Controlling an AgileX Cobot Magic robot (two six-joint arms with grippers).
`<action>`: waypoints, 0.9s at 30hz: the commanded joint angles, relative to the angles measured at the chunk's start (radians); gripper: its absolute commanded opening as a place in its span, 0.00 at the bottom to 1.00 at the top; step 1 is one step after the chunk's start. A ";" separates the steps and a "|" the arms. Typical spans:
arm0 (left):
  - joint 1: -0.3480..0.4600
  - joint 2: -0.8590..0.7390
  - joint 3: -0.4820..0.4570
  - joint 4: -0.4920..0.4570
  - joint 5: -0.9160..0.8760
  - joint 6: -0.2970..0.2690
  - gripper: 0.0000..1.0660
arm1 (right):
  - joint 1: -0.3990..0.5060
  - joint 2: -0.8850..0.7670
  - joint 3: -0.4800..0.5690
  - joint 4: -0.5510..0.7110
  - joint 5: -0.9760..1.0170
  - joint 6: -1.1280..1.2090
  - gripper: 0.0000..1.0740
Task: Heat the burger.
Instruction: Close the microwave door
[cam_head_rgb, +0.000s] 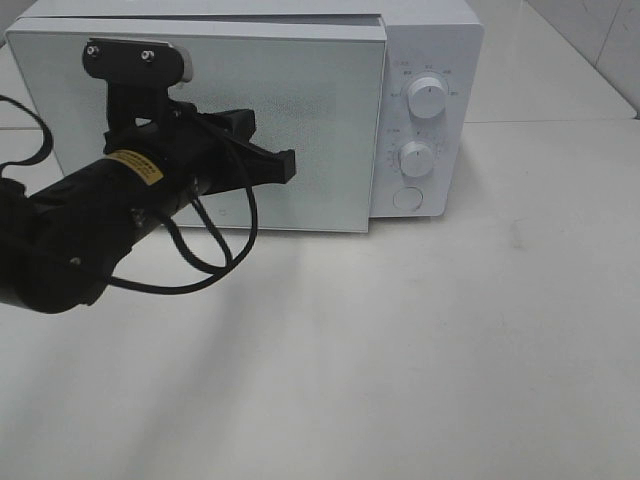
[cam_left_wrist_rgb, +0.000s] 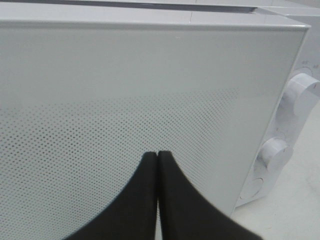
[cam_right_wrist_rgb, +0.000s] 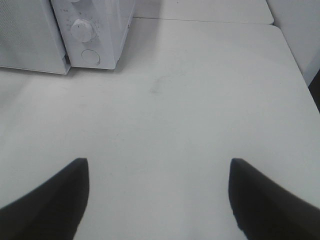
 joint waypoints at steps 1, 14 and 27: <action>-0.007 0.030 -0.078 -0.066 0.059 0.026 0.00 | -0.004 -0.028 0.003 -0.001 0.001 0.000 0.70; -0.007 0.146 -0.289 -0.164 0.154 0.139 0.00 | -0.004 -0.028 0.003 -0.001 0.001 0.000 0.70; 0.020 0.233 -0.465 -0.226 0.226 0.205 0.00 | -0.004 -0.028 0.003 -0.001 0.001 0.000 0.70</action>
